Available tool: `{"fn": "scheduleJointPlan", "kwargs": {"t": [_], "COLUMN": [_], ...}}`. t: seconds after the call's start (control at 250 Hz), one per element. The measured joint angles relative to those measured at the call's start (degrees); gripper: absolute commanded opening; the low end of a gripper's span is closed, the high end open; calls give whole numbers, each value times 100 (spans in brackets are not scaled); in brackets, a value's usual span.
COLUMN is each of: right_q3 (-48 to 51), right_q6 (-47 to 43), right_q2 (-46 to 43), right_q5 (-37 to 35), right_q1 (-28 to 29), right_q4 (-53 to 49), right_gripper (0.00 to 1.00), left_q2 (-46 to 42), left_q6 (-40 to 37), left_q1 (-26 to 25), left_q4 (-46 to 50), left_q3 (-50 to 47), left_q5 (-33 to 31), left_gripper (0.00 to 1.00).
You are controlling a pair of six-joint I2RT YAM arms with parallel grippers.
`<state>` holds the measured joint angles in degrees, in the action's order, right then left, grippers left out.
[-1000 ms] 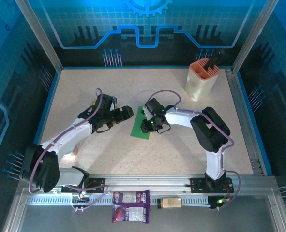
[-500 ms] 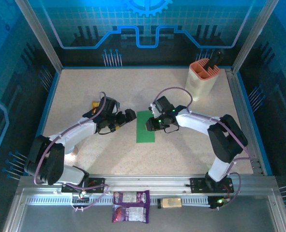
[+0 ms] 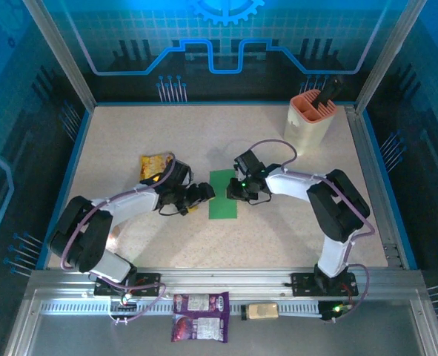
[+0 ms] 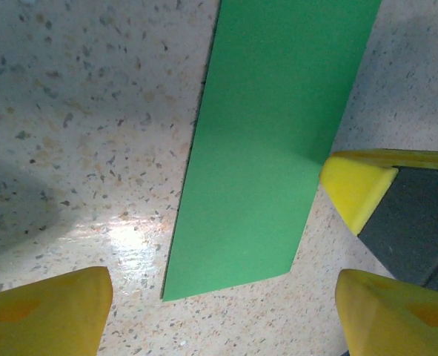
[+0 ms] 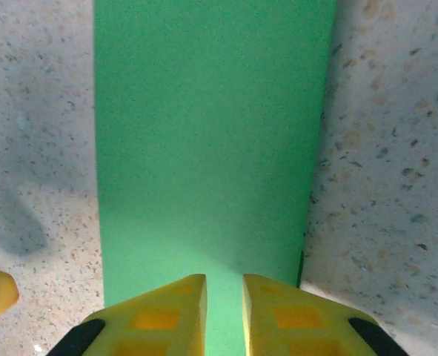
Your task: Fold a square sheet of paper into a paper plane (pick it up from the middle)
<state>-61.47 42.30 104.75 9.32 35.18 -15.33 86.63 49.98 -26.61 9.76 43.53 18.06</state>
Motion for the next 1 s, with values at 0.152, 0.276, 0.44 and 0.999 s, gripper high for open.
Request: {"fn": "scheduleJointPlan", "kwargs": {"t": [0.152, 0.276, 0.44, 0.999], "right_q3": [0, 9, 166, 227], "right_q6": [127, 203, 319, 361], "right_q2": [177, 201, 201, 201], "right_q5": [15, 57, 293, 490], "right_q1": [0, -24, -131, -210], "right_q4": [-2, 26, 273, 407], "right_gripper": [20, 21, 21, 22], "left_q2": [153, 243, 433, 750], "left_q6": [114, 142, 98, 50], "left_q1": [-31, -74, -162, -289], "left_q4": [-92, -133, -96, 70], "left_q3": [-31, -31, -31, 153], "left_q5": [87, 138, 179, 308], "left_gripper": [61, 53, 45, 40]}}
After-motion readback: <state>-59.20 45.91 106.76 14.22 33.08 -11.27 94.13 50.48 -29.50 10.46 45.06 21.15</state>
